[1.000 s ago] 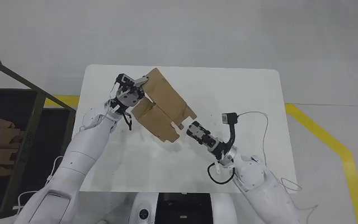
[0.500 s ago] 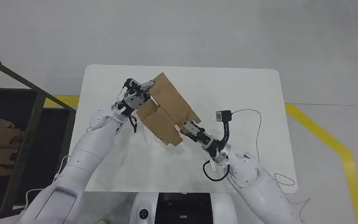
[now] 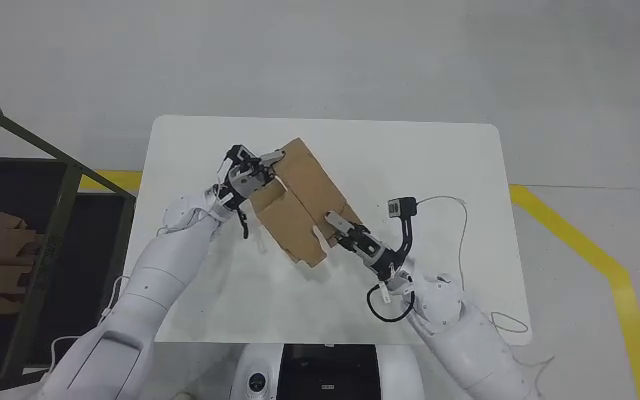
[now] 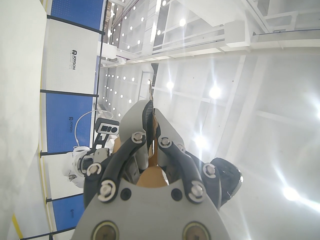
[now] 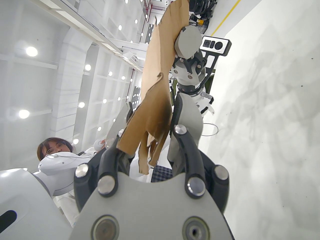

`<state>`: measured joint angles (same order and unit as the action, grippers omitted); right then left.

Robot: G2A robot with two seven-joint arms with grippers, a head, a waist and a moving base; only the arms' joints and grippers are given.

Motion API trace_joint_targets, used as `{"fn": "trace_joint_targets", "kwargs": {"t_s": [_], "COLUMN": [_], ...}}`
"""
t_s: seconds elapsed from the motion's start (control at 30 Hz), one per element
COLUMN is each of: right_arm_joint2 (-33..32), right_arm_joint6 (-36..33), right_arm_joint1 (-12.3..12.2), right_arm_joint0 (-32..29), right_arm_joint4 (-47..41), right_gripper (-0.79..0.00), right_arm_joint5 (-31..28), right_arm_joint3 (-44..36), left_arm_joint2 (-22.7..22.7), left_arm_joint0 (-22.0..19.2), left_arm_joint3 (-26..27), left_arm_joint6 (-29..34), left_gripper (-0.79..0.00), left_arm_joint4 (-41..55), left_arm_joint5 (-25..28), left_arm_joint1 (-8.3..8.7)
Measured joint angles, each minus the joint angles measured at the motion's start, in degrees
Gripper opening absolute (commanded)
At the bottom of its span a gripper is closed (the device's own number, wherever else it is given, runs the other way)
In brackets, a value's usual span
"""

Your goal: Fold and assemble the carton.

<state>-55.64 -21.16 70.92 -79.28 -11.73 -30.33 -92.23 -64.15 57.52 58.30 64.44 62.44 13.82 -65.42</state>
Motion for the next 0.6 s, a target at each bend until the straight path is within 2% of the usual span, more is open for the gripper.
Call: {"fn": "trace_joint_targets", "kwargs": {"t_s": [0.07,0.13,0.17,0.2,0.23,0.3,0.6], "right_arm_joint2": [-0.1,-0.3,-0.5,-0.6,-0.7,-1.0,-2.0], "right_arm_joint6": [-0.2,-0.4,-0.5,-0.6,-0.6,-0.8,-1.0], "right_arm_joint1": [0.0,0.0,0.0,0.0,0.0,0.0,0.0], "right_arm_joint0": [0.0,-0.1,-0.1,-0.1,-0.2,-0.2,-0.6], "right_arm_joint4": [-0.3,-0.4,-0.5,-0.5,-0.5,-0.5,-0.5], "right_gripper": [-0.542,-0.665,-0.723,-0.785,-0.785,-0.785,-0.785], "right_arm_joint5": [0.0,0.0,0.0,0.2,0.4,0.8,1.4], "right_arm_joint3": [0.1,0.1,0.1,0.2,0.2,0.2,-0.6], "left_arm_joint2": [0.0,-0.1,-0.2,-0.2,-0.3,-0.7,-4.7], "left_arm_joint0": [0.0,0.0,0.0,0.0,0.1,0.2,1.8], "left_arm_joint3": [0.2,0.6,0.8,1.0,1.3,1.9,5.6], "left_arm_joint6": [0.0,-0.1,-0.1,-0.1,-0.1,-0.1,-1.9], "left_gripper": [-0.785,-0.785,-0.714,-0.61,-0.465,0.0,0.0], "left_arm_joint4": [-0.9,-1.6,-1.9,-2.3,-2.7,-3.5,-3.9], "left_arm_joint5": [-0.1,-0.1,-0.1,0.0,0.1,0.6,2.9], "left_arm_joint1": [-0.06,-0.14,-0.17,-0.19,-0.2,-0.21,0.17]}}
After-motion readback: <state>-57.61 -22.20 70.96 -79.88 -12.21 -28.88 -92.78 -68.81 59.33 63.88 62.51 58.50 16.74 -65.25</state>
